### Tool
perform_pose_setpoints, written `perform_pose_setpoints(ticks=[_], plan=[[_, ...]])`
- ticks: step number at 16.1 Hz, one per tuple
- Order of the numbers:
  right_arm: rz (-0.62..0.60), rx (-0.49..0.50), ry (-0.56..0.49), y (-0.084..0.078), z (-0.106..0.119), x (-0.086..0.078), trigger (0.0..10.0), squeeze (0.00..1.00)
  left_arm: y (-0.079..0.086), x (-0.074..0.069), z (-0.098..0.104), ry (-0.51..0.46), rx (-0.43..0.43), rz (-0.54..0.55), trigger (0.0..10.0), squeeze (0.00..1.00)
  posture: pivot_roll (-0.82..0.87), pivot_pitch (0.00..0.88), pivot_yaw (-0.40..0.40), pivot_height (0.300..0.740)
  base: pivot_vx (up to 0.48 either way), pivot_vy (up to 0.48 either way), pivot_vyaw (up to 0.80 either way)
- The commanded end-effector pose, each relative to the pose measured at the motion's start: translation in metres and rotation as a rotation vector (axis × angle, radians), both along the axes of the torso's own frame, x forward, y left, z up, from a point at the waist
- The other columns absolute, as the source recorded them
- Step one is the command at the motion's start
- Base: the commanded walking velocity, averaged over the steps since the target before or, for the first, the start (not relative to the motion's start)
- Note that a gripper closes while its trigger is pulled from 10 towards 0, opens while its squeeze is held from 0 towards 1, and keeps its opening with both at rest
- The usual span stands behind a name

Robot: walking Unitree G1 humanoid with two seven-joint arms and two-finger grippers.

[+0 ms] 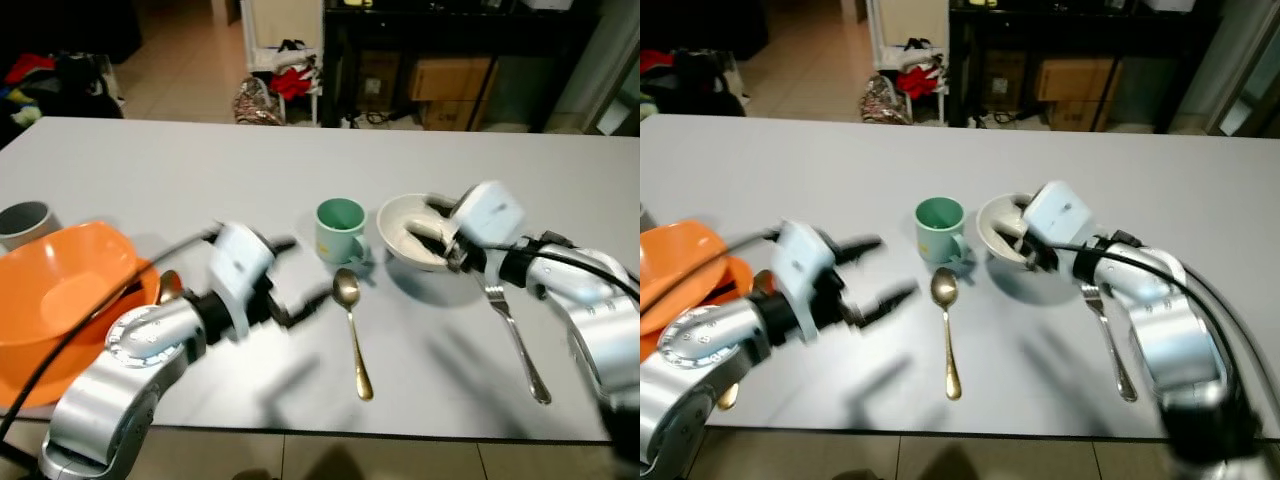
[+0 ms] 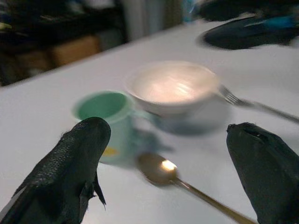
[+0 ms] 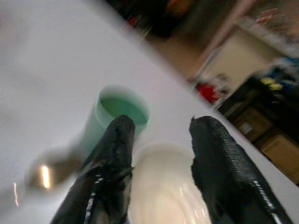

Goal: Setting the table

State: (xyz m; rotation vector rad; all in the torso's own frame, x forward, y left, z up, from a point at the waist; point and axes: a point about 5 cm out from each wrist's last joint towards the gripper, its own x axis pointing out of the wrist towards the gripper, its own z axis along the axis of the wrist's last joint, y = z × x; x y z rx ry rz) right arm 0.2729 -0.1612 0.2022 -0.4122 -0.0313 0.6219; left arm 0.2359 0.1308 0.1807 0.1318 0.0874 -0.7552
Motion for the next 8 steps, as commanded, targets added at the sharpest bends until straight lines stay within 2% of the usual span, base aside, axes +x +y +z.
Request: perform_pose_setpoints(ticks=[1, 3, 5, 6, 8], plan=[[-0.049, 0.065, -0.002, 0.0, 0.004, -0.005, 10.0, 1.0, 0.007, 0.002, 0.003, -0.029, 0.007, 0.068, 10.0, 0.0, 0.08, 0.0, 0.031, 0.74, 0.0, 0.0, 0.43], [-0.225, 0.255, 0.02, 0.012, -0.013, -0.025, 10.0, 1.0, 0.012, 0.006, 0.003, -0.069, 0.083, 0.174, 10.0, 0.0, 0.06, 0.0, 0.047, 0.74, 0.0, 0.0, 0.8], [-0.231, 0.27, 0.049, 0.02, -0.021, -0.034, 10.0, 1.0, 0.007, 0.011, 0.006, -0.082, 0.027, 0.241, 10.0, 0.0, 0.06, 0.0, 0.061, 0.74, 0.0, 0.0, 0.8], [-0.247, 0.292, 0.099, 0.024, -0.027, -0.041, 10.0, 1.0, 0.008, 0.01, 0.0, -0.089, 0.072, 0.265, 10.0, 0.0, 0.06, 0.0, 0.053, 0.74, 0.0, 0.0, 0.8], [-0.252, 0.286, 0.123, 0.026, -0.029, -0.045, 10.0, 1.0, 0.009, 0.006, -0.003, -0.075, 0.06, 0.282, 10.0, 0.0, 0.06, 0.0, 0.047, 0.74, 0.0, 0.0, 0.8]])
